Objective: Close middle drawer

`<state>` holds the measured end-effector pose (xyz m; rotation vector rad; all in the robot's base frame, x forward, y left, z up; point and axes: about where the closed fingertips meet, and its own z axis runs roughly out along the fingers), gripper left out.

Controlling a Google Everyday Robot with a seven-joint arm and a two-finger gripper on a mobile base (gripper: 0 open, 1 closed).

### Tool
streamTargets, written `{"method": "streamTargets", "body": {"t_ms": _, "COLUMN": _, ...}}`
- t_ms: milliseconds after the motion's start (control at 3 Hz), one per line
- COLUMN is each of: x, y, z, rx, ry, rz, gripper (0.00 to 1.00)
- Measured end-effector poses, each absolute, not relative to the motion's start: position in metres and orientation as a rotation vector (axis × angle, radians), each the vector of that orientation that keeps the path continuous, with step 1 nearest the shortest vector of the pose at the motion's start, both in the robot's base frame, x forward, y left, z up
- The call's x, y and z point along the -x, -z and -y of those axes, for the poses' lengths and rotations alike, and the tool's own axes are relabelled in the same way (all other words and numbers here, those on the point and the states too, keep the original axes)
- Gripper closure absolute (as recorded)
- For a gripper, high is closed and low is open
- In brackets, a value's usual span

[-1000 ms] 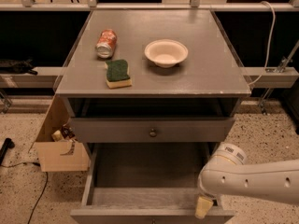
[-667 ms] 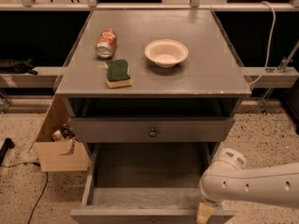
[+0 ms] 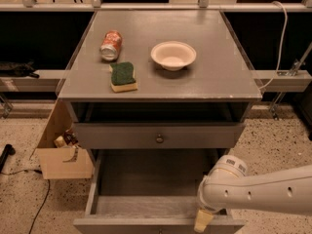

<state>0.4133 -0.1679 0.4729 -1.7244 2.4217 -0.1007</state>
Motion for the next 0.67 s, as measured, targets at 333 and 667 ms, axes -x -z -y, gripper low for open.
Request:
{"method": "streamTargets", "body": {"t_ms": 333, "x": -0.4149, "y": -0.4713, "z": 0.1695, "rx": 1.725, "ry": 0.112, "rz": -2.433, "gripper": 0.00}}
{"method": "streamTargets", "body": {"t_ms": 667, "x": -0.4098, "y": -0.4676, "z": 0.1765, "rx": 1.725, "ry": 0.136, "rz": -2.451, "gripper": 0.00}}
